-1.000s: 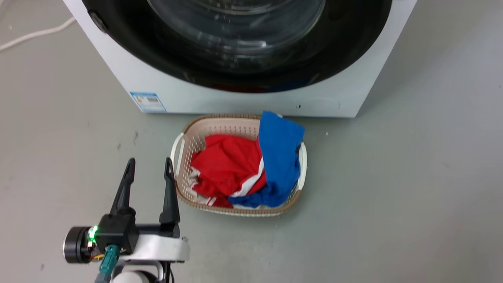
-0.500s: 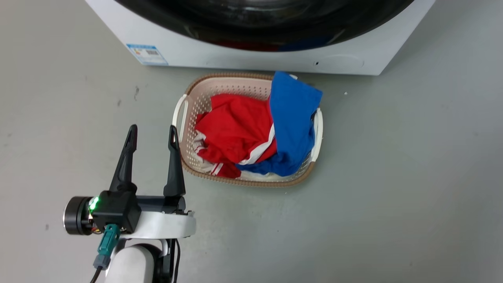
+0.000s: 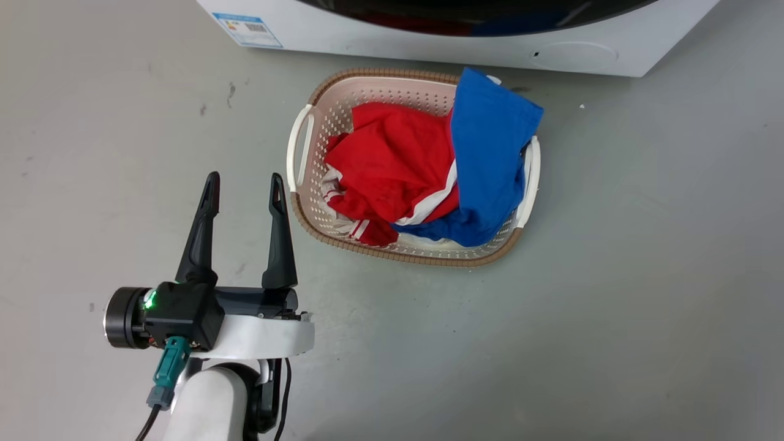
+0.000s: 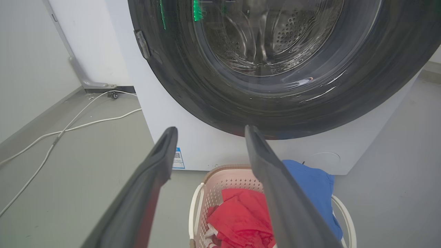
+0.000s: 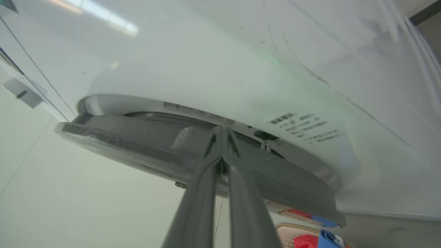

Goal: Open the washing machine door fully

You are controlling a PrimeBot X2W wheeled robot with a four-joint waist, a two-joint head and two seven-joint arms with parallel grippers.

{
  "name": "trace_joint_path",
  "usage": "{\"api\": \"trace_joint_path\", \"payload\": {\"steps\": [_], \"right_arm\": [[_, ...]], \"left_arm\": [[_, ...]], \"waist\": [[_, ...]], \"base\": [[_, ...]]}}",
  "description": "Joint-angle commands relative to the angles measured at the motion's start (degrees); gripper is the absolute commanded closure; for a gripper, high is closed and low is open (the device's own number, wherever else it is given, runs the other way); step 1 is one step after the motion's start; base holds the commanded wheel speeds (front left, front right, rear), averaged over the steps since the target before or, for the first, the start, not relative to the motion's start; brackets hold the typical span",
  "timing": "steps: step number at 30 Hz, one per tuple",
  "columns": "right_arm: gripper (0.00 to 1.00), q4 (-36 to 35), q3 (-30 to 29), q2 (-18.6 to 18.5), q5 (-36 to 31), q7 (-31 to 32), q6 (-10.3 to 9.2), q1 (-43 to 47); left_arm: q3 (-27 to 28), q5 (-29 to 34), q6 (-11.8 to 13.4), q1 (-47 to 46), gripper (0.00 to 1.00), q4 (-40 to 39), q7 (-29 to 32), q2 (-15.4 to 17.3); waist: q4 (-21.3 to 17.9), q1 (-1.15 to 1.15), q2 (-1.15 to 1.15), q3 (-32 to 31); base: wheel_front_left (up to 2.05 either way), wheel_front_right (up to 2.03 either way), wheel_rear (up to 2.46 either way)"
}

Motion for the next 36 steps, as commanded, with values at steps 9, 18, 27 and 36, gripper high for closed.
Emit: {"api": "trace_joint_path", "payload": {"steps": [9, 18, 27, 36], "right_arm": [[1.0, 4.5, 3.3, -0.7, -5.7, 5.1, 0.02, -8.7], [1.0, 6.3, 4.3, 1.2, -8.4, 9.8, 0.03, -11.2], [1.0, 2.7, 4.8, 3.8, -8.3, 12.4, 0.1, -6.5], [1.0, -4.3, 4.5, 4.7, -7.1, 14.1, 0.1, 1.2]], "left_arm": [[-1.3, -1.2, 0.6, -2.5, 0.0, -0.6, -0.2, 0.0], [-1.9, -2.0, 1.4, -3.3, 0.0, -0.5, -0.2, 0.0], [-1.7, -1.6, 1.4, -3.4, 0.0, -0.3, -0.2, 0.0], [-0.9, -0.8, 1.2, -2.2, 0.0, -0.1, -0.2, 0.0]], "waist": [[2.4, -0.01, 0.0, 3.1], [3.2, -0.01, 0.0, 4.3], [2.7, -0.01, 0.0, 3.7], [1.3, -0.01, 0.0, 1.6]], "base": [[0.0, 0.0, 0.0], [0.0, 0.0, 0.0], [0.0, 0.0, 0.0], [0.0, 0.0, 0.0]]}}
